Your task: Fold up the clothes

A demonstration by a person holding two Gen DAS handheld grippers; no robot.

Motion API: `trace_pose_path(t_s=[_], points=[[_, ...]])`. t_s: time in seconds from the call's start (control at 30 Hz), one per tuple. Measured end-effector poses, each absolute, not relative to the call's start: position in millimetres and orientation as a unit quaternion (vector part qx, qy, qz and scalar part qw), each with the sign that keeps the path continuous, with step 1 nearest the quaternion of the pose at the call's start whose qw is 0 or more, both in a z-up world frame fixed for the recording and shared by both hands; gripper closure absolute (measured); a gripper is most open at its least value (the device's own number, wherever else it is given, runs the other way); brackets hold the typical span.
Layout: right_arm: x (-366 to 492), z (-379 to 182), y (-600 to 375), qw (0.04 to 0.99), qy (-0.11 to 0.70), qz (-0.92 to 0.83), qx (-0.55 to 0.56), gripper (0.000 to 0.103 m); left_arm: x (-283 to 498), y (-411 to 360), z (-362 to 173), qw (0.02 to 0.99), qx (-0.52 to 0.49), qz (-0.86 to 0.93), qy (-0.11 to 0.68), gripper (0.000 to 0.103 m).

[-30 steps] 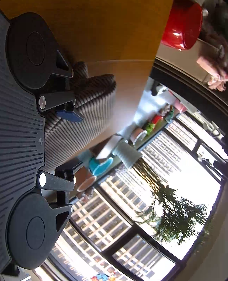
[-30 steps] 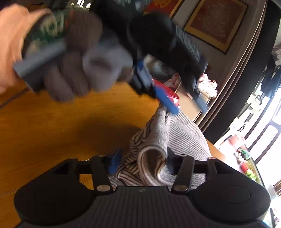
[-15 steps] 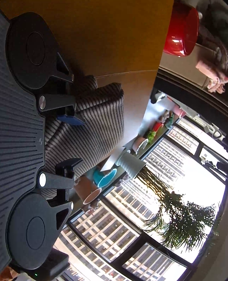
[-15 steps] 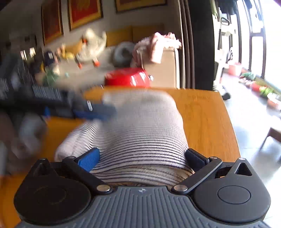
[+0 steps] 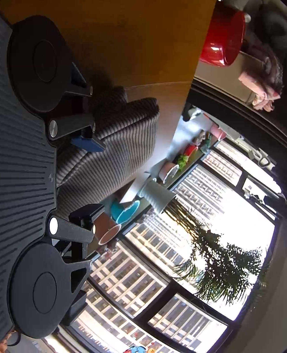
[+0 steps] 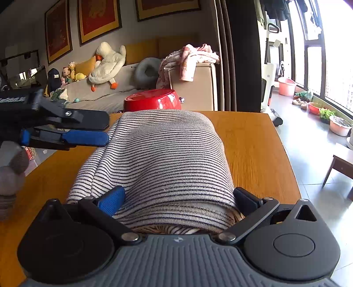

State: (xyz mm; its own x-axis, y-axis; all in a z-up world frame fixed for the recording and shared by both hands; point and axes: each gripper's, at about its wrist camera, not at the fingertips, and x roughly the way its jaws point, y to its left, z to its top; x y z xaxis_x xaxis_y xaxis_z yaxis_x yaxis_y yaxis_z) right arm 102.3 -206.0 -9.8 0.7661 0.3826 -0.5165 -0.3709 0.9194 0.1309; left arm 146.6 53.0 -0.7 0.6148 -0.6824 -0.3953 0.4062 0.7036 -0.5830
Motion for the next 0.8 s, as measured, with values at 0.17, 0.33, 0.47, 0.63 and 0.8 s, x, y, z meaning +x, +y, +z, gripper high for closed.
trace_pose_path(t_s=[0.17,0.33,0.47,0.63,0.8], points=[[100,-8,-207,0.94,0.275,0.203,0.014,0.0,145,51,-17,0.864,-0.223,-0.313,0.326,0.047],[84,9,-203,0.949,0.232,0.211,-0.004,0.0,147,57,-18,0.863,-0.232,-0.309,0.327,0.047],[78,18,-182,0.945,0.218,0.235,-0.066,0.0,147,60,-13,0.865,-0.237,-0.304,0.321,0.047],[74,-2,-163,0.946,0.213,0.212,-0.125,0.0,147,64,-4,0.87,-0.241,-0.3,0.307,0.044],[72,-1,-166,0.946,0.215,0.212,-0.118,0.0,156,48,-7,0.863,-0.243,-0.308,0.319,0.044]])
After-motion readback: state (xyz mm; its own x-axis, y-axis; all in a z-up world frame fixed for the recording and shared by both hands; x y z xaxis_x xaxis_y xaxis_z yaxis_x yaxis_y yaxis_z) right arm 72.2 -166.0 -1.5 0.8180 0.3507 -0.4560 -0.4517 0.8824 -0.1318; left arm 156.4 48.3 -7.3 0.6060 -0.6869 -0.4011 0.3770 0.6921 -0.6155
